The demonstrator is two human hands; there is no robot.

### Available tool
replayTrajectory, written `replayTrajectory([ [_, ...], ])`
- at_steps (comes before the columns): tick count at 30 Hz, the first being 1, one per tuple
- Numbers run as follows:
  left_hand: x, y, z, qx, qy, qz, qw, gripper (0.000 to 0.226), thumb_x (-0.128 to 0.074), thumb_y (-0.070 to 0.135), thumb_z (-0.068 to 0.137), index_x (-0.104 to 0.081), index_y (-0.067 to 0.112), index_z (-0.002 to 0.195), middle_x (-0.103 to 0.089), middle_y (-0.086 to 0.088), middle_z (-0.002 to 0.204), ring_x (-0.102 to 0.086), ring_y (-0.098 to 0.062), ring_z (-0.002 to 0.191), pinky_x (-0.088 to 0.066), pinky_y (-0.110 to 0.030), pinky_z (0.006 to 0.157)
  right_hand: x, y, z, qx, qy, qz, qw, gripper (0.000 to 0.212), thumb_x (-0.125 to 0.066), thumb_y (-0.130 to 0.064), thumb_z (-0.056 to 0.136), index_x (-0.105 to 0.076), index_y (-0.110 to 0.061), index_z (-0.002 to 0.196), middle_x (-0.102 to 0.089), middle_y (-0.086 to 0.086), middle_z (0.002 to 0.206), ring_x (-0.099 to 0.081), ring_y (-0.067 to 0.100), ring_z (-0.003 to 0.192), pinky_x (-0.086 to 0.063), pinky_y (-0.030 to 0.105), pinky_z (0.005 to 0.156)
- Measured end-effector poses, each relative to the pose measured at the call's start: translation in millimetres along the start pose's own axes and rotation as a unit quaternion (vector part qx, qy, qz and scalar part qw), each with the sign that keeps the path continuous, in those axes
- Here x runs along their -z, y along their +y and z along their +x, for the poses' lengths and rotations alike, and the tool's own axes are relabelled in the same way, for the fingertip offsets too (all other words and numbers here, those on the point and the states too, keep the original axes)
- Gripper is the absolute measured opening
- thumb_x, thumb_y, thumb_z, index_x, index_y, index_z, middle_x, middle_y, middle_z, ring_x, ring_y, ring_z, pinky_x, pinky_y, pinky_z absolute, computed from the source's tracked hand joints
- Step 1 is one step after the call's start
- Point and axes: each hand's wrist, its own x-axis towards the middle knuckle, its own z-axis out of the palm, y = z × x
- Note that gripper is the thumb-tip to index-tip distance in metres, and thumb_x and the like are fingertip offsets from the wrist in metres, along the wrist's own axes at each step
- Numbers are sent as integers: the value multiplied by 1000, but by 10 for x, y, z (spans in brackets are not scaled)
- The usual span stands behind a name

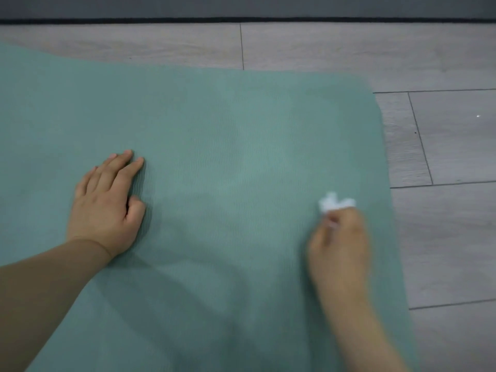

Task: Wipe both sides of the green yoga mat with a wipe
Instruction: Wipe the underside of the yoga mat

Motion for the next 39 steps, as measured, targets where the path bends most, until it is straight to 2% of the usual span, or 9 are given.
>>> replayTrajectory([
  [5,-16,-24,-5,3,1,2,1000,69,-35,28,78,-45,15,145,-38,-7,155,-30,-25,144,-7,-28,118,-673,-1409,-931,337,-178,-4,925,34,-43,-20,77,-63,-23,104,-65,-1,104,-64,14,87,-49,29,76],
  [8,-15,-9,1,2,3,-3,1000,69,-36,27,78,-46,14,144,-39,-7,154,-30,-25,143,-10,-30,117,-636,-1466,-941,413,-260,-8,872,41,-37,-21,73,-57,-24,108,-62,0,109,-63,16,85,-49,30,76],
  [13,4,5,-10,0,5,-7,1000,67,-37,26,79,-45,15,144,-38,-7,154,-29,-26,143,-13,-36,118,71,-39,-222,154,-117,-30,981,17,-51,-7,83,-55,-12,98,-64,16,105,-62,35,89,-47,37,78],
  [17,-4,5,-7,0,9,-6,1000,67,-36,27,78,-46,14,144,-39,-7,154,-30,-26,143,-15,-39,118,534,480,8,-85,-79,-77,990,6,-53,-5,87,-56,-6,93,-60,20,93,-60,42,83,-45,40,67],
  [21,-13,-13,0,-1,5,-3,1000,68,-34,28,79,-46,14,144,-38,-7,155,-30,-26,144,-16,-42,119,-88,-404,-718,201,-105,-55,972,39,-42,-6,85,-61,-10,119,-64,10,113,-58,29,109,-48,42,89],
  [26,-26,-44,-13,-6,4,-4,1000,69,-35,28,78,-45,14,144,-39,-7,155,-31,-27,143,-18,-45,118,-579,-1476,-1103,463,-338,16,819,44,-31,-17,78,-59,-14,112,-60,5,106,-61,23,90,-48,36,77],
  [32,-19,-30,-15,-7,11,-11,1000,67,-38,26,78,-45,15,144,-39,-7,154,-31,-27,143,-17,-41,118,76,67,-405,349,-198,11,916,41,-42,-19,86,-52,-21,125,-64,9,119,-55,21,107,-40,35,99],
  [35,-18,-34,-5,-14,12,-12,1000,67,-37,27,78,-46,13,143,-40,-9,153,-33,-29,142,-19,-44,117,631,844,-241,218,-135,-18,967,20,-39,-25,91,-53,-15,103,-62,10,102,-58,31,92,-41,29,85],
  [39,-11,-19,0,-10,13,-12,1000,67,-37,27,78,-47,13,143,-41,-9,153,-33,-29,141,-18,-42,117,680,949,-355,214,-117,-17,970,18,-45,-18,85,-54,-15,100,-59,5,103,-58,28,96,-42,31,87],
])
